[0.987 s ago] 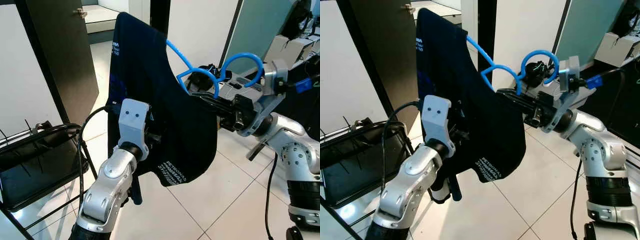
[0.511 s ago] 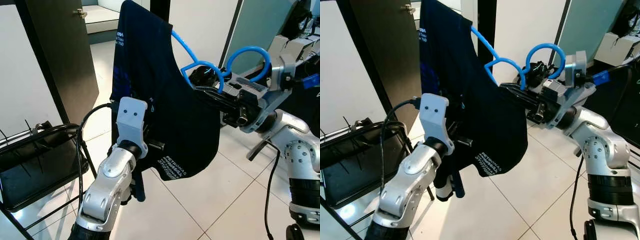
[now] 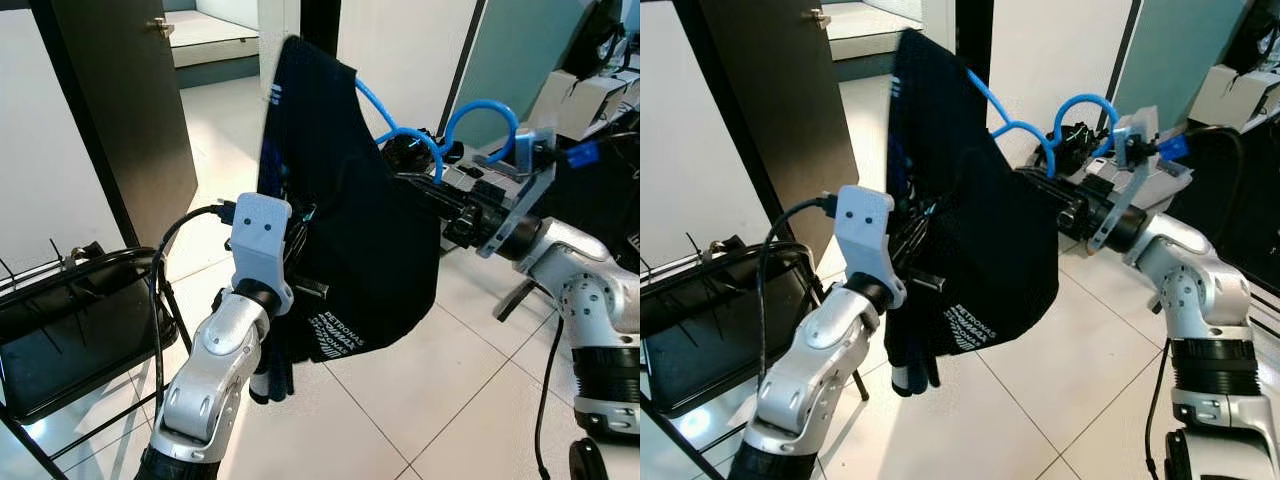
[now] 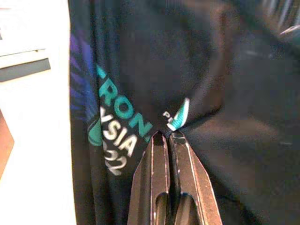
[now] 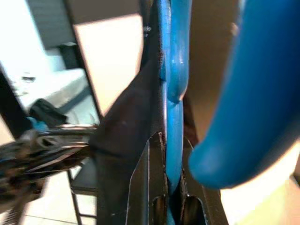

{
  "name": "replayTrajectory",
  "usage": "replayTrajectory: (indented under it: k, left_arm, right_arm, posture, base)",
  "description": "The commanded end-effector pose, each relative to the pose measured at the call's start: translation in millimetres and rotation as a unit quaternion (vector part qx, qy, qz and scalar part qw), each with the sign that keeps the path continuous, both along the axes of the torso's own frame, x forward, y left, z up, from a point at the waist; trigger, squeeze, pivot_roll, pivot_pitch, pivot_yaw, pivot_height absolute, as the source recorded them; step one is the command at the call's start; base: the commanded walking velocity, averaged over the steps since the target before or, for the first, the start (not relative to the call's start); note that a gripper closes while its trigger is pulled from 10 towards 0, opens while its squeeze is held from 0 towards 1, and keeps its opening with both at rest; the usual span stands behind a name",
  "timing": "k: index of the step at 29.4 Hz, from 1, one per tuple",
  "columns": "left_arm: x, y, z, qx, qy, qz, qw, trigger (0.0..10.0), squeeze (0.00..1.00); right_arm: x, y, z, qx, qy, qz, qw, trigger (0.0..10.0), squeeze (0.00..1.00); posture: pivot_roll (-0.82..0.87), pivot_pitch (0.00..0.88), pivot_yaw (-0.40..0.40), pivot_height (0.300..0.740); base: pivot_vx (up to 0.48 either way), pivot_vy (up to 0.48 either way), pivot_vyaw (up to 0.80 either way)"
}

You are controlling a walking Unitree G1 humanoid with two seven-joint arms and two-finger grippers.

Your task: Hang hanger

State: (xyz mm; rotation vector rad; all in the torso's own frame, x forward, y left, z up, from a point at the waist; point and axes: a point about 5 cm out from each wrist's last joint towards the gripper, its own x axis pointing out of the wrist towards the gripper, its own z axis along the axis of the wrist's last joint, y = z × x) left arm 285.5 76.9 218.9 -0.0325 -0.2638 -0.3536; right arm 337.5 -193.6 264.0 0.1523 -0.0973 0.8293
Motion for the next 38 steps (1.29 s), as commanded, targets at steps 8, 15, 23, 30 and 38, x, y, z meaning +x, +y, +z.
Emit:
replayTrajectory:
  k: [8, 15, 23, 30, 38]
  left_arm:
    - [-5.4, -5.6, 2, 0.003, -0.01, -0.028, 1.0, 0.0, 0.0]
    - [-10.8, -11.6, 5, -0.002, -0.018, -0.057, 0.998, 0.0, 0.0]
    - [-20.7, -19.7, 0, 0.008, -0.016, -0.093, 0.995, 0.0, 0.0]
    - [-21.6, -17.5, -1, 0.011, -0.015, -0.093, 0.996, 0.0, 0.0]
    - [-23.1, -13.7, -3, 0.02, -0.014, -0.093, 0.995, 0.0, 0.0]
  right_arm:
    - [18.9, 15.7, -40, 0.022, 0.125, -0.095, 0.987, 10.0, 0.0]
    - [23.4, 28.6, -68, 0.065, 0.211, -0.128, 0.967, 10.0, 0.0]
    - [49.4, -13.3, -56, 0.183, 0.216, -0.31, 0.908, 10.0, 0.0]
    - [51.8, -30.5, -53, 0.208, 0.211, -0.362, 0.884, 10.0, 0.0]
    - [53.2, -31.3, -50, 0.25, 0.217, -0.371, 0.867, 10.0, 0.0]
  posture:
    - [0.0, 0.034, -0.058, 0.74]
    - [0.0, 0.035, -0.067, 0.74]
    - [0.0, 0.034, -0.07, 0.74]
    - [0.0, 0.034, -0.07, 0.74]
    - [0.01, 0.03, -0.062, 0.74]
  base:
    - [0.0, 0.0, 0.0]
    - [0.0, 0.0, 0.0]
    - [0.0, 0.0, 0.0]
    - [0.0, 0.0, 0.0]
    - [0.0, 0.0, 0.0]
